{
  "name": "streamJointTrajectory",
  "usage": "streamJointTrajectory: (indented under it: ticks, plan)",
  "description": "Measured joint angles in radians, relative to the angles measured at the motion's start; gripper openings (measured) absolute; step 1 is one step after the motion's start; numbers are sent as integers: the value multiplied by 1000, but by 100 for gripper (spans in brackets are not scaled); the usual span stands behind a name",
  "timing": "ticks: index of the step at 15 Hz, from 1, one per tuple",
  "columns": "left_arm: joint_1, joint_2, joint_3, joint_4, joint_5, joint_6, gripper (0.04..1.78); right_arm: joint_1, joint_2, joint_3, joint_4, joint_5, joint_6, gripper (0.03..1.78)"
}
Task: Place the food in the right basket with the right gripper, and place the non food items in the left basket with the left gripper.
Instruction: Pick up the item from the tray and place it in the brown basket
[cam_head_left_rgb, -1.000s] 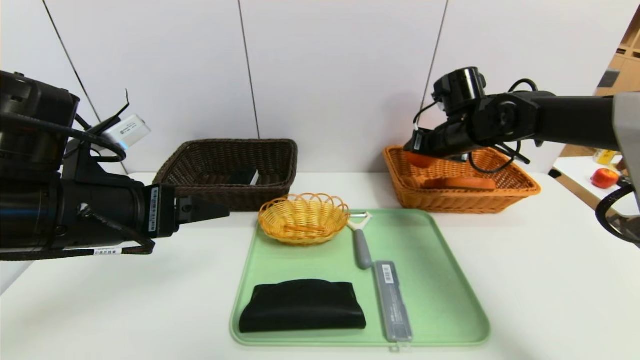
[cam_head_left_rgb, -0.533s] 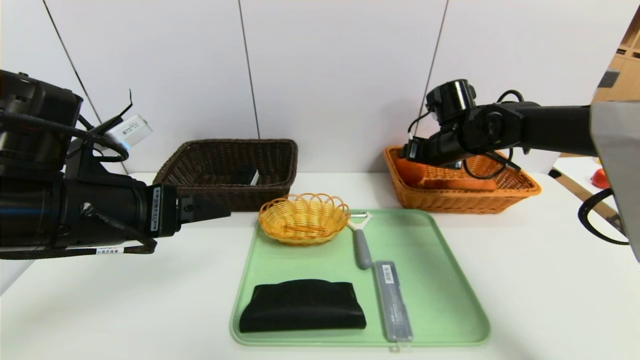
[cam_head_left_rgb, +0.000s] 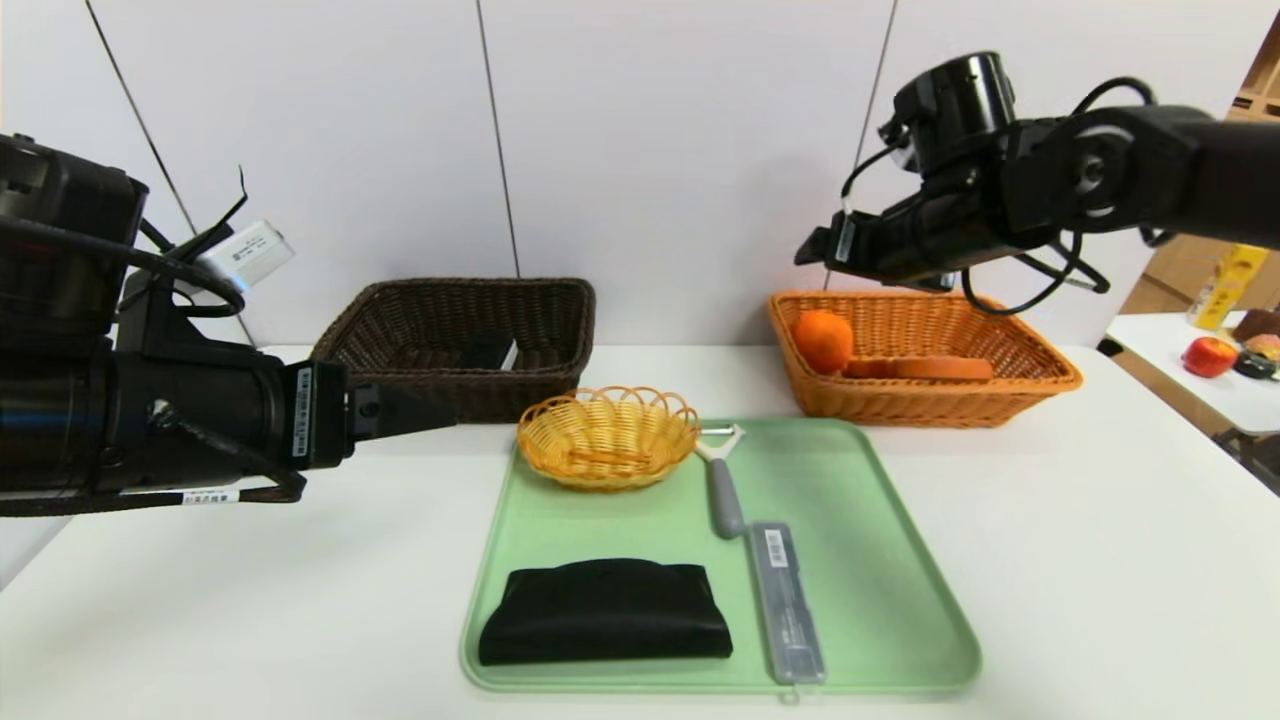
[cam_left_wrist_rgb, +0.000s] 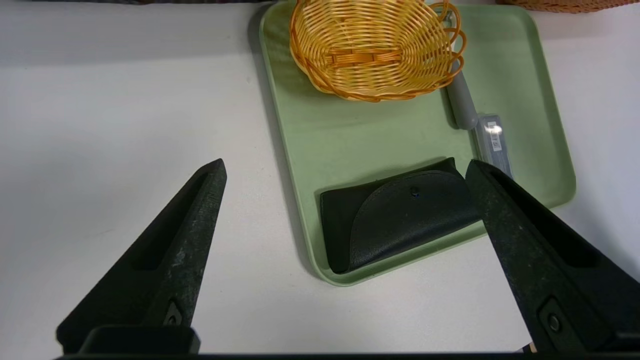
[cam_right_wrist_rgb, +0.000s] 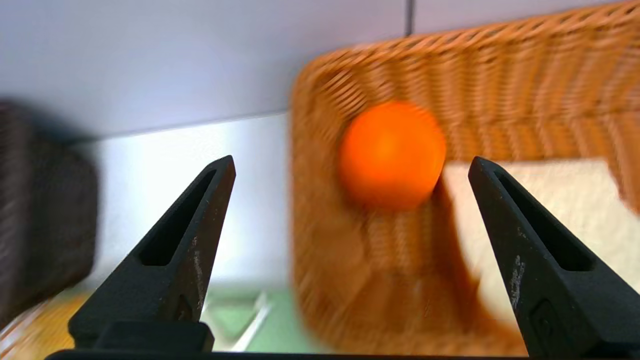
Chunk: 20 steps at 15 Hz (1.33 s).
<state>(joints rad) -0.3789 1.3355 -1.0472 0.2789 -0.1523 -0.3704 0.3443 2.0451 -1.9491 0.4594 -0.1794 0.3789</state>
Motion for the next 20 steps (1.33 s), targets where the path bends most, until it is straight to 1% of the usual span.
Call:
streamJointTrajectory:
  ticks: [2, 4, 5, 7, 9, 11, 14, 16, 20]
  plan:
    - [-1, -4, 1, 1, 0, 0, 169, 92, -96, 0, 194, 3, 54, 164]
    - [-1, -7, 5, 1, 0, 0, 169, 163, -160, 0, 388, 8, 118, 165]
    - [-1, -8, 5, 1, 0, 0, 169, 186, -181, 0, 469, 13, 148, 166]
    - [-2, -11, 6, 1, -1, 1, 169, 225, -206, -1, 587, 44, 211, 167]
    - [-8, -17, 6, 6, -3, 0, 169, 254, -218, 0, 650, 66, 261, 168]
    - [-36, -26, 6, 13, -2, -2, 169, 278, -222, 1, 701, 92, 303, 169]
    - [-51, -36, 12, 14, 0, -3, 169, 303, -206, 5, 747, 103, 370, 169]
    - [-53, -44, 17, 14, 0, -3, 169, 324, -173, 10, 765, 117, 413, 169]
    - [-54, -61, 29, 16, 0, -3, 169, 381, -86, 20, 770, 118, 420, 169]
